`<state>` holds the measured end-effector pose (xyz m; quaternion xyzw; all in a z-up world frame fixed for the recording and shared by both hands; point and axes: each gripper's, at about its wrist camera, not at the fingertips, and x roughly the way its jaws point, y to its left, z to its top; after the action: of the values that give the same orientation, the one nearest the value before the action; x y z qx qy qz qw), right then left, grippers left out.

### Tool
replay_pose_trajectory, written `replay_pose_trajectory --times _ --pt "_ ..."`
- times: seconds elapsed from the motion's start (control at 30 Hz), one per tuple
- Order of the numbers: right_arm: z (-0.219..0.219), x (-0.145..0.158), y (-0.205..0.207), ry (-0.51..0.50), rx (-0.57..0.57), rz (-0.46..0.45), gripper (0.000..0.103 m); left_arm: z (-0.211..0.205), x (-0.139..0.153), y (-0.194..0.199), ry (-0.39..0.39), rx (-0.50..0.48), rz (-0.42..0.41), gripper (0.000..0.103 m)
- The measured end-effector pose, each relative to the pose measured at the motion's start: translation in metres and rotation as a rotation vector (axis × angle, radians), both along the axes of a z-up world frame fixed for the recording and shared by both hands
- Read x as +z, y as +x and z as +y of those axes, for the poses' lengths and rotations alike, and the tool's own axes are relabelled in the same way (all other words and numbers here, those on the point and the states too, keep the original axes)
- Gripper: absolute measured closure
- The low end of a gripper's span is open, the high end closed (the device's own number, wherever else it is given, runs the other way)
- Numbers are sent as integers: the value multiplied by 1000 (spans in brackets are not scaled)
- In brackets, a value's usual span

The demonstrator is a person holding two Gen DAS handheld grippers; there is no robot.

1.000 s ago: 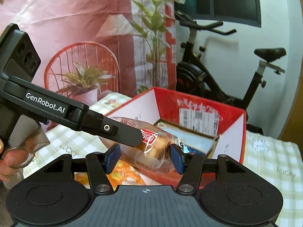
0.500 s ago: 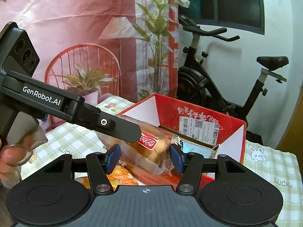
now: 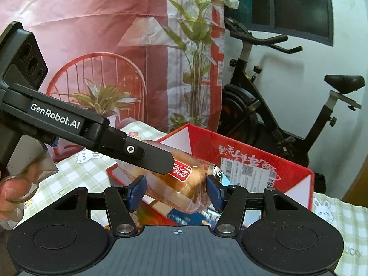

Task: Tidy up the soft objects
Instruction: 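Carry the bread roll over the red box, lower it inside, open both grippers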

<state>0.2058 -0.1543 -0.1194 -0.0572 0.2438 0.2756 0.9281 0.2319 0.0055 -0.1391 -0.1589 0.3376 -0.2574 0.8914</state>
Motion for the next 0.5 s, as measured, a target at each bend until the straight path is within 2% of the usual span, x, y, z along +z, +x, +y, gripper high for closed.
replay_pose_trajectory --times 0.33,0.5 --pt "9 -32 61 19 20 94 50 6 -24 44 63 38 70 41" --pt "10 -48 77 42 14 144 50 6 -33 56 84 42 100 41"
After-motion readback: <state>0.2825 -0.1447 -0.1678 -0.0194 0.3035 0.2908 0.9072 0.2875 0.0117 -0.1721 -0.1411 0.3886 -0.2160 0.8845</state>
